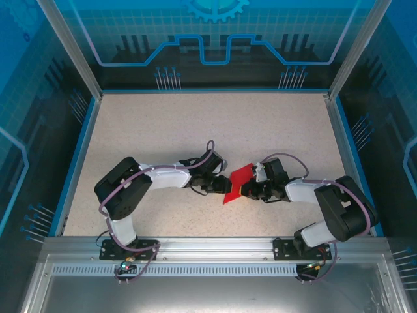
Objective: Fold a paper plane with a square sheet of paper (pick it up from the middle)
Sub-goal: Fold the wing for the fifth time at the center of the table.
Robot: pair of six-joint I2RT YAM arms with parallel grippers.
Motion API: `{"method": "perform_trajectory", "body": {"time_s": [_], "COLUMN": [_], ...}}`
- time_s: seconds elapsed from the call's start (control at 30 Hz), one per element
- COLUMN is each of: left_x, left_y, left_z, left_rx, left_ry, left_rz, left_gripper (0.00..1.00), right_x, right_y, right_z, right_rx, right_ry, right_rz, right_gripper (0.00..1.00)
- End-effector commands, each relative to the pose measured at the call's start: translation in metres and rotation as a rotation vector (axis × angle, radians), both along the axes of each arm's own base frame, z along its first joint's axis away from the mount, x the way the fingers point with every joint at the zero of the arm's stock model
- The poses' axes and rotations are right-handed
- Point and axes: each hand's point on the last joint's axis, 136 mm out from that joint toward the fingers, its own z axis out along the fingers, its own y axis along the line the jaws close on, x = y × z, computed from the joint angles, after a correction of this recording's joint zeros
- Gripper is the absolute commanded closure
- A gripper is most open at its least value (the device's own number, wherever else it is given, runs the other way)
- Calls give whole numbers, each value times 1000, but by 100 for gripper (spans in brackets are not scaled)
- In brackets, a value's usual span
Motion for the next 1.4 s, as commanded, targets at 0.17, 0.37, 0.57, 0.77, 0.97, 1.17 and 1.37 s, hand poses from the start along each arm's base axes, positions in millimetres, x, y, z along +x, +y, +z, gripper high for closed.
{"method": "perform_trajectory", "body": {"time_s": [0.17,0.37,0.57,0.77,0.97,1.17,1.37], "left_x": [-6,-5,-7,-10,-13,-18,-21], "left_y": [-11,-12,-14,-23,-27,-29,-35], "left_z": [2,4,4,10,10,7,2], "left_rx": [-33,-23,-10,8,39,52,30], "left_ry": [-12,-31,-41,-81,-119,-120,-99], "left_rz": [-36,-49,-72,-127,-189,-231,-230], "left_gripper": [76,92,96,99,99,100,100], "right_x": [-8,-9,-8,-8,-9,-9,-8], "right_y": [-13,-14,-15,-14,-15,-16,-16], "right_z": [-12,-12,-12,-13,-14,-13,-12], "right_rx": [-50,-55,-54,-53,-53,-48,-43], "right_ry": [41,42,41,40,42,35,30], "right_rz": [-24,-22,-24,-23,-25,-25,-29], "right_gripper": [100,100,100,100,100,100,100]}}
